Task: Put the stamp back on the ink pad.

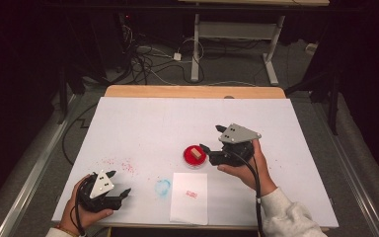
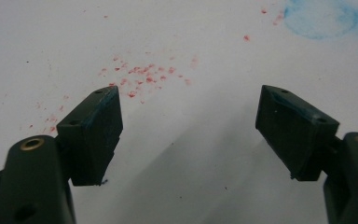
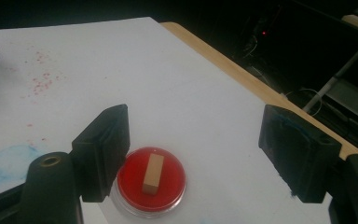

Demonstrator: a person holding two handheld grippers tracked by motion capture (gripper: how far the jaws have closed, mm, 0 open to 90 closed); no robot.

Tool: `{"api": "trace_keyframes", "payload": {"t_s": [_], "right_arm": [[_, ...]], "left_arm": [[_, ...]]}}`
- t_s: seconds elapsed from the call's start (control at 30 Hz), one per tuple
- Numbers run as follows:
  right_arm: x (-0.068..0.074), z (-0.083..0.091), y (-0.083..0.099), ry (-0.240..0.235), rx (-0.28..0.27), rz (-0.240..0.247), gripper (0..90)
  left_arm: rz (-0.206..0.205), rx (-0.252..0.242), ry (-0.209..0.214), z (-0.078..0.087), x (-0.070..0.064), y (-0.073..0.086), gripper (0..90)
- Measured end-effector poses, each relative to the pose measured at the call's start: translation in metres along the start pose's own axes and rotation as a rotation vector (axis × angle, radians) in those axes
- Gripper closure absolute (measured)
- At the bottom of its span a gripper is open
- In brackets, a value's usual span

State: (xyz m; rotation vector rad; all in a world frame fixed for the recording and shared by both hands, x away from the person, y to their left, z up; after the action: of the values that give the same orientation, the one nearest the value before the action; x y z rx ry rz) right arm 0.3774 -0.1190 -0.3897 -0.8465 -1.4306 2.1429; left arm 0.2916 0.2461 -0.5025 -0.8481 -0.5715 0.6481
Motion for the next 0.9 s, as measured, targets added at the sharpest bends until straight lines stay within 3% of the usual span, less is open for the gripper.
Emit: {"api": "trace_keyframes", "payload": {"t_s": [0.33,0.9], "right_arm": [[0.000,0.019,0.003,0.034,-0.011,0.043,25.8],[-0.010,0.057,0.031,0.108,-0.016,0.037,24.9]], "left_arm": [[-0.003,0.000,0.002,0.000,0.000,-0.001,22.3],[-0.009,-0.004,0.002,-0.001,0.000,-0.002,22.5]]}}
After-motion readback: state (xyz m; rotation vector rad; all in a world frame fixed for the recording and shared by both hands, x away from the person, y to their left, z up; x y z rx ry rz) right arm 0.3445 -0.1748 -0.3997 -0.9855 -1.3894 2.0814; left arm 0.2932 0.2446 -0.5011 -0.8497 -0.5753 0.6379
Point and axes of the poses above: each handheld gripper's, and its own axes: z roughly backward along the jaws, y roughly out of its underside, x roughly to its left, the point moved 3 cm from there along -z, roughly forward along the jaws, and after that the axes turned 10 degrees about -x, right-handed, at the moved point
